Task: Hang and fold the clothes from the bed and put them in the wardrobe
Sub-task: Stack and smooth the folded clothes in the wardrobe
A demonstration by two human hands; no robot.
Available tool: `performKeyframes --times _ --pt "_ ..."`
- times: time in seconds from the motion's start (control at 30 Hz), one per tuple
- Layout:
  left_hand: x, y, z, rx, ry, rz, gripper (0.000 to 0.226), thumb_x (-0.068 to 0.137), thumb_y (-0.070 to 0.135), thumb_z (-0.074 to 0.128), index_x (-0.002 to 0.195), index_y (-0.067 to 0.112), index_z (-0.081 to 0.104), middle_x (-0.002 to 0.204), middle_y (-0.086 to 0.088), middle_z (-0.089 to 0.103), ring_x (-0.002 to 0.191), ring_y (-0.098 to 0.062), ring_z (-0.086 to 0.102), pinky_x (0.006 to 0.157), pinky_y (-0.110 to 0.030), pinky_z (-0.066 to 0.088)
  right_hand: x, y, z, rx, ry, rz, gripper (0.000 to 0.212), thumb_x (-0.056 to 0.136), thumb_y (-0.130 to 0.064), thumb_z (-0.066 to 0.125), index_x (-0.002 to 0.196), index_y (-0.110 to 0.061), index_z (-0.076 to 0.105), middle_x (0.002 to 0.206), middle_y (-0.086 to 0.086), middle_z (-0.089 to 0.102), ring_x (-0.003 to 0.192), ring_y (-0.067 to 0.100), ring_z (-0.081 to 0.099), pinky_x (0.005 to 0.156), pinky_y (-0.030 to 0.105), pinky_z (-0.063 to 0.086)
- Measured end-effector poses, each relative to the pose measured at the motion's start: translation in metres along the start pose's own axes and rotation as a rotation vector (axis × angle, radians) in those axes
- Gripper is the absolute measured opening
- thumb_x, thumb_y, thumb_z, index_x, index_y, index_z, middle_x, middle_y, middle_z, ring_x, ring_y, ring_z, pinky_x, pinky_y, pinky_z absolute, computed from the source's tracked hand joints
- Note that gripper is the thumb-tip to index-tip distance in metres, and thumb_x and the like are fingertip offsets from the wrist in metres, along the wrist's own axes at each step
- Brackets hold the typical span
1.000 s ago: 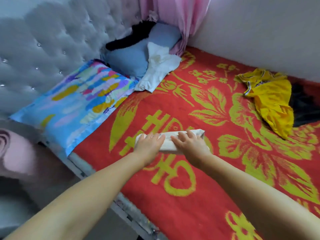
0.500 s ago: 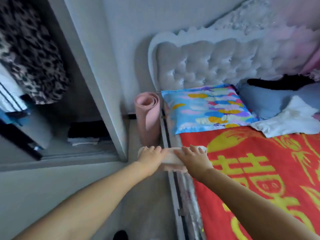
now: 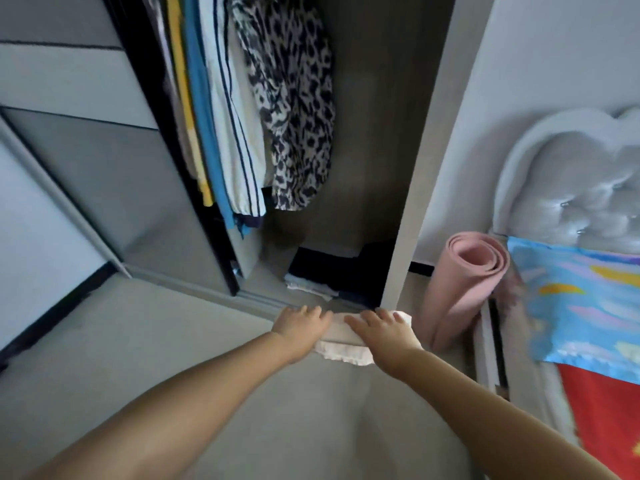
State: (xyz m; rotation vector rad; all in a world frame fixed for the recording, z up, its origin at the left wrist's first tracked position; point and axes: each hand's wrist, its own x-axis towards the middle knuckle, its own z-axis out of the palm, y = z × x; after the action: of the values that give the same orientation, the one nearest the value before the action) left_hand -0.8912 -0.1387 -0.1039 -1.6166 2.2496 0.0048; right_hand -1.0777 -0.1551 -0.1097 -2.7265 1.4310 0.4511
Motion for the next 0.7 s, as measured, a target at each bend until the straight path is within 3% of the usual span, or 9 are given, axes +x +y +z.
performKeyframes --times 0.33,0.7 --pt "0.054 -0.116 0.031 -0.063 -0.08 -0.074 0.057 0.09 0.002 0.046 0.143 0.013 0.029 0.137 -0.013 0.043 0.125 -0.033 0.044 0.096 -0.041 0.039 0.138 -0.03 -0.016 0.056 -0.05 -0.076 0.072 0.091 -0.008 0.045 0.151 -0.032 0.014 0.153 0.004 0.027 0.138 0.029 0.027 0.112 0.041 0.026" --pt "0.252 -0.212 0.069 -0.048 -0.12 -0.016 0.049 0.093 0.003 0.041 0.141 0.012 0.034 0.135 -0.015 0.045 0.12 -0.036 0.048 0.093 -0.044 0.042 0.336 0.04 0.014 0.163 -0.118 -0.03 0.073 0.091 -0.015 0.052 0.151 -0.034 0.016 0.148 0.001 0.032 0.135 0.026 0.032 0.108 0.037 0.034"
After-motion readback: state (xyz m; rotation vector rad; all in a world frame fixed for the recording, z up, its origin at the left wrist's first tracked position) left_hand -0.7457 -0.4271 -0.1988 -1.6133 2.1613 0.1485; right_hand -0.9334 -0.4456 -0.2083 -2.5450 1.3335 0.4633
